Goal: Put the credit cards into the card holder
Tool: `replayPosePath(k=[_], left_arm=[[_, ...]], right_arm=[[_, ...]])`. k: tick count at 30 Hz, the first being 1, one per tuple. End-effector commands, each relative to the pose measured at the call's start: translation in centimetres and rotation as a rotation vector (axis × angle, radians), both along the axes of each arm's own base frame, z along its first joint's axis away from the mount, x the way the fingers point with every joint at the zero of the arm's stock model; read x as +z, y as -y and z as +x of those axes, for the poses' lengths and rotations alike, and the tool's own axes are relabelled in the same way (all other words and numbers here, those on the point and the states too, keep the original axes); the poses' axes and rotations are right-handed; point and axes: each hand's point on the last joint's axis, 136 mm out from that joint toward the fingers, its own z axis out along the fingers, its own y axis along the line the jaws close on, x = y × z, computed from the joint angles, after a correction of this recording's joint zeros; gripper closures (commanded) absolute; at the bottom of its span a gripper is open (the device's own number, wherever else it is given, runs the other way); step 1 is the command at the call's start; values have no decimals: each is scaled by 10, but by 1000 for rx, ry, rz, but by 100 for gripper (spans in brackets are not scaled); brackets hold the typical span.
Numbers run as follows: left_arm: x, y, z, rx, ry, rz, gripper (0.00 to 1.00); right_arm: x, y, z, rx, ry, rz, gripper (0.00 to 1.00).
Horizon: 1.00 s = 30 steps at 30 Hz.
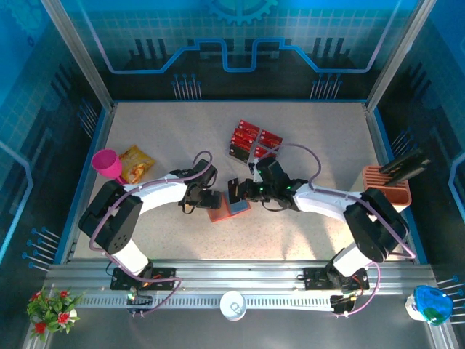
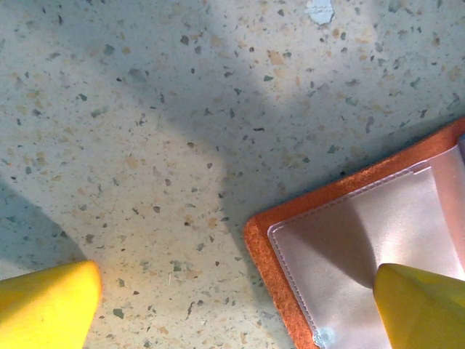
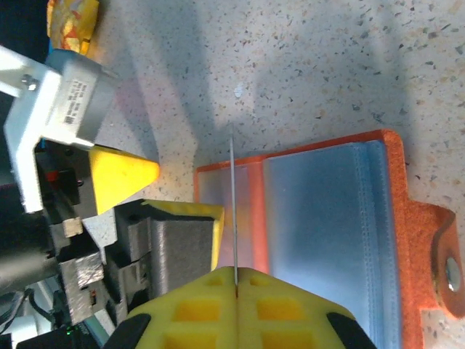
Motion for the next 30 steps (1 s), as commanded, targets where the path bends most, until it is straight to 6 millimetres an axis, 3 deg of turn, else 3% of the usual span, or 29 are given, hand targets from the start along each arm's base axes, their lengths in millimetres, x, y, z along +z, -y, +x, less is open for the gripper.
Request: replayPosePath(k=[1,8,19,24,30], left_arm=[[1,2,-1,-15,8,-26,3],[2,-2,10,-42,12,20,3],[22,0,56,-93,61,37,2],[34,6,57,-100,84,-7,2],[26,1,43,-95,60,-14,2]], right_arm=[[0,-13,5,15,39,38,100],[-16,-11,3,41,43,25,100],[-27,4,-2,-19,38,15,100],[-32,8,-4,-33,31,10,100],[-41,11,-4,-21,19,-10,100]])
